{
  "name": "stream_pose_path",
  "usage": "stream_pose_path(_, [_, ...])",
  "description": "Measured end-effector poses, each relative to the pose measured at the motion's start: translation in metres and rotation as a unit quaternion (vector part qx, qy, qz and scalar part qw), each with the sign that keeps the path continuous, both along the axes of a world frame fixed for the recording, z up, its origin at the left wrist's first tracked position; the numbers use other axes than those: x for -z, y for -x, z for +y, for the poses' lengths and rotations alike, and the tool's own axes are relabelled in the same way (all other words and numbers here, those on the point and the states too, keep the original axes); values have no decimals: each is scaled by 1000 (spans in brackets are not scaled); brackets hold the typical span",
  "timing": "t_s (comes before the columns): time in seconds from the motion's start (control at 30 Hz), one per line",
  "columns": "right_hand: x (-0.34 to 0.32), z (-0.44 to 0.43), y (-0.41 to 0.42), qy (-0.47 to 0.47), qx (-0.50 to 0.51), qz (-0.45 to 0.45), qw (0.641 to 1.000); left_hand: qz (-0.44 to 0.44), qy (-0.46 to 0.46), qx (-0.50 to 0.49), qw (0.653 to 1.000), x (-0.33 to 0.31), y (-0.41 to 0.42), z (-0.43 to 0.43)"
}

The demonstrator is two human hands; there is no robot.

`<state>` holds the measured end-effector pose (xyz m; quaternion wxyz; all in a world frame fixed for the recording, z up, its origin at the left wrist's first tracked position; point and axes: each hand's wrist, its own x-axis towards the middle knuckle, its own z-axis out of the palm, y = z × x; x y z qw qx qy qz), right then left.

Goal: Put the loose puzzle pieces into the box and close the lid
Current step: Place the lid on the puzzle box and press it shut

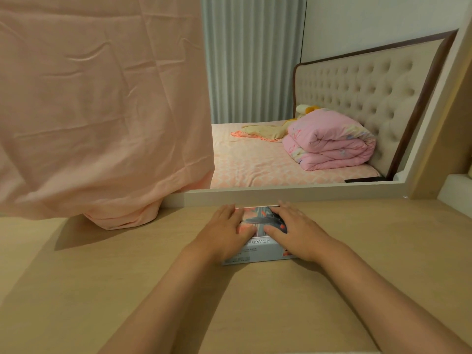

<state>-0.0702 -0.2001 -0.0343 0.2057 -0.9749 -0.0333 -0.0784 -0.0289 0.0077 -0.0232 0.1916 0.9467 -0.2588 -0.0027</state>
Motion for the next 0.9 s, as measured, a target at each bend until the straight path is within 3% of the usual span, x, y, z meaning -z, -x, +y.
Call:
stream_pose_path(0.2, [-3, -11, 16, -85, 4, -9, 996, -119, 198, -37, 972, 13, 14, 12])
stream_pose_path(0.27, [-3, -18, 23, -126, -8, 22, 992, -92, 181, -15, 979, 12, 14, 20])
stream_pose_path(0.4, [-4, -24, 21, -95, -26, 30, 995, -78, 74, 44, 993, 9, 7, 27])
stream_pose_path(0.57, [-3, -19, 4, -162, 64, -11, 985, -21, 96, 20, 995, 4, -14, 16])
stream_pose_path(0.9, [5, -17, -31, -193, 90, -41, 976, 10, 99, 2, 995, 5, -55, 6])
